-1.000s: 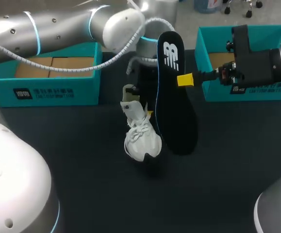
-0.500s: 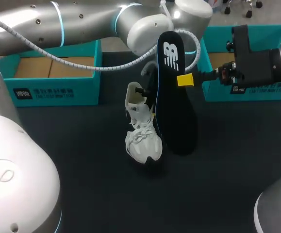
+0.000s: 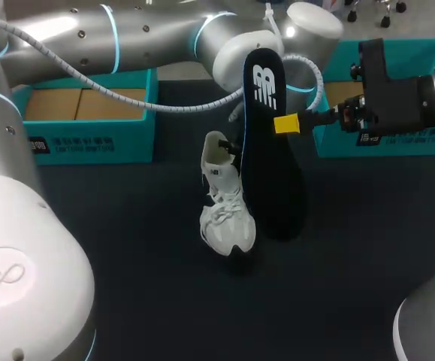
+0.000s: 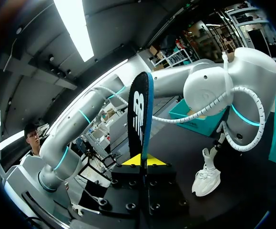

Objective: Take the shoe out of the shoebox, open the shoe tongue, remove and reinsert the insole, then place the shoe into the shoebox

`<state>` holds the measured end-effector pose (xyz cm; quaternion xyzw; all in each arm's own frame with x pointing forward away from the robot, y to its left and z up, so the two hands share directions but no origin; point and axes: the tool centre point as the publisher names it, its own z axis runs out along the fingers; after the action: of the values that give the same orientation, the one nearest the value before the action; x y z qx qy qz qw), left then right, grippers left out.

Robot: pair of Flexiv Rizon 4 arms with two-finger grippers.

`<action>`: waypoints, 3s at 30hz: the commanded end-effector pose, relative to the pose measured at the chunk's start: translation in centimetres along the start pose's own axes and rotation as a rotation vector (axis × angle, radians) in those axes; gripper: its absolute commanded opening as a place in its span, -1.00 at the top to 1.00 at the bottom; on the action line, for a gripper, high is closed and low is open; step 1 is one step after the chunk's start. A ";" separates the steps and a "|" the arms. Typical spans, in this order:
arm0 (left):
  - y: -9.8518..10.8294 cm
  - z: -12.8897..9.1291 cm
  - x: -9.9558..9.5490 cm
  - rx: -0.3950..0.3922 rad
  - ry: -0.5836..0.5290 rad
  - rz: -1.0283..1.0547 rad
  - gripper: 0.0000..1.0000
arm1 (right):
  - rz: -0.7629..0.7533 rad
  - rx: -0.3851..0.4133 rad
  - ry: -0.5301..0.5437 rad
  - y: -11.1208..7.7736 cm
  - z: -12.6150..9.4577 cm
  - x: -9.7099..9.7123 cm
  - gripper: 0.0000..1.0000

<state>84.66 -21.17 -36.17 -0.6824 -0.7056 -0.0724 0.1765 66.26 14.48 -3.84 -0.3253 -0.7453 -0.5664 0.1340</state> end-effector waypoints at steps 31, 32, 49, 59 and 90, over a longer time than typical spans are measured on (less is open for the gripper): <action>0.8 -1.9 -1.8 0.055 -0.162 -0.121 -1.00 | 0.001 0.001 0.001 0.1 0.3 -0.1 1.00; 0.9 -2.3 -1.8 0.045 -0.184 -0.133 -1.00 | 0.001 0.001 0.001 0.1 0.3 -0.1 1.00; 2.7 -9.4 1.6 0.030 -0.663 -0.206 -1.00 | 0.001 0.001 0.001 0.1 0.3 -0.1 1.00; 3.2 -11.7 3.9 0.020 -0.829 -0.121 -1.00 | 0.001 0.001 0.001 0.1 0.3 -0.1 1.00; -0.1 -17.2 9.1 -0.130 -1.175 0.058 -1.00 | 0.288 -0.039 -0.016 5.3 0.6 -8.3 1.00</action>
<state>88.10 -19.36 -16.99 -0.6550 -0.6767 0.2427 -0.2329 73.69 12.02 -5.13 -0.4381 -0.6729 -0.5591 0.2064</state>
